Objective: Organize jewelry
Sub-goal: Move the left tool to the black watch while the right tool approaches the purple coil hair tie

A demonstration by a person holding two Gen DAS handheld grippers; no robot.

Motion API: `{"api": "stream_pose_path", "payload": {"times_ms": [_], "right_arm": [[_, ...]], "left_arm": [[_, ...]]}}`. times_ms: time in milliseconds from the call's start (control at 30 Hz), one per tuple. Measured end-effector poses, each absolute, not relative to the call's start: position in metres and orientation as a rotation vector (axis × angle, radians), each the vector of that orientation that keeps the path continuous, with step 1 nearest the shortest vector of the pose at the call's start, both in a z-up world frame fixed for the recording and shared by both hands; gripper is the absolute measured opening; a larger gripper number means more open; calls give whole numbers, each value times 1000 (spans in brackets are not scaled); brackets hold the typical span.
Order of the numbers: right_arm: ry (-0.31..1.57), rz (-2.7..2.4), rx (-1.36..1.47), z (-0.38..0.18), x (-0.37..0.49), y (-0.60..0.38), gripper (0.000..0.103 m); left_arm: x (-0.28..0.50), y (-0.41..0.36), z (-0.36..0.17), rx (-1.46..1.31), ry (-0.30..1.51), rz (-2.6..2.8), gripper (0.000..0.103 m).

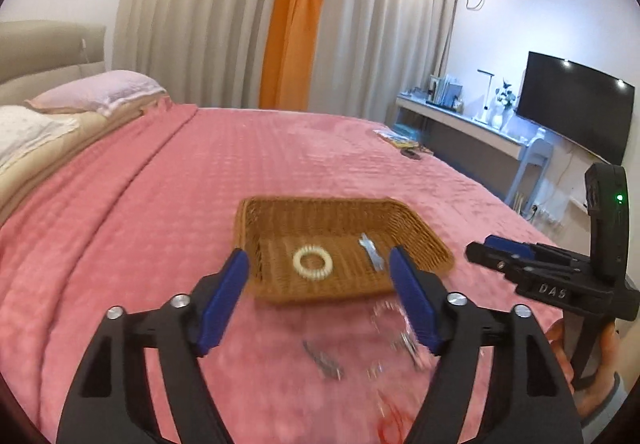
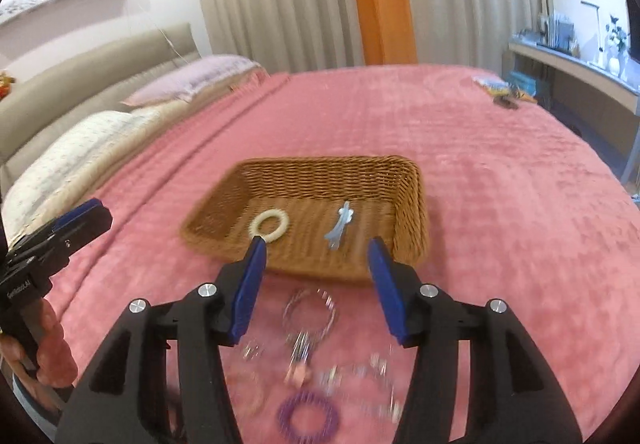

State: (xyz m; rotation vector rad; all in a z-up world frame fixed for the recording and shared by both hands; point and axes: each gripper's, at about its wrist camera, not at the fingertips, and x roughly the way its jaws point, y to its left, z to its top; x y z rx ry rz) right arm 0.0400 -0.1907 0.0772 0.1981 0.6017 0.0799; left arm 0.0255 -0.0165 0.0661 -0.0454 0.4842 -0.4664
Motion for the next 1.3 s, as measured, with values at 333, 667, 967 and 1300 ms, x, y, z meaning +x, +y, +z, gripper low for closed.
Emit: {"api": "stream_pose_path", "payload": {"times_ms": [333, 667, 967, 1300], "right_arm": [[679, 21, 193, 0, -40, -173, 42], [818, 90, 396, -43, -28, -196, 24], [948, 83, 470, -41, -3, -196, 25], [931, -12, 323, -42, 3, -170, 16]], "left_arm": [[-51, 11, -22, -101, 635, -465, 69], [-33, 14, -67, -123, 795, -529, 57], [-25, 15, -73, -184, 853, -534, 56], [-23, 5, -77, -155, 896, -515, 19]]}}
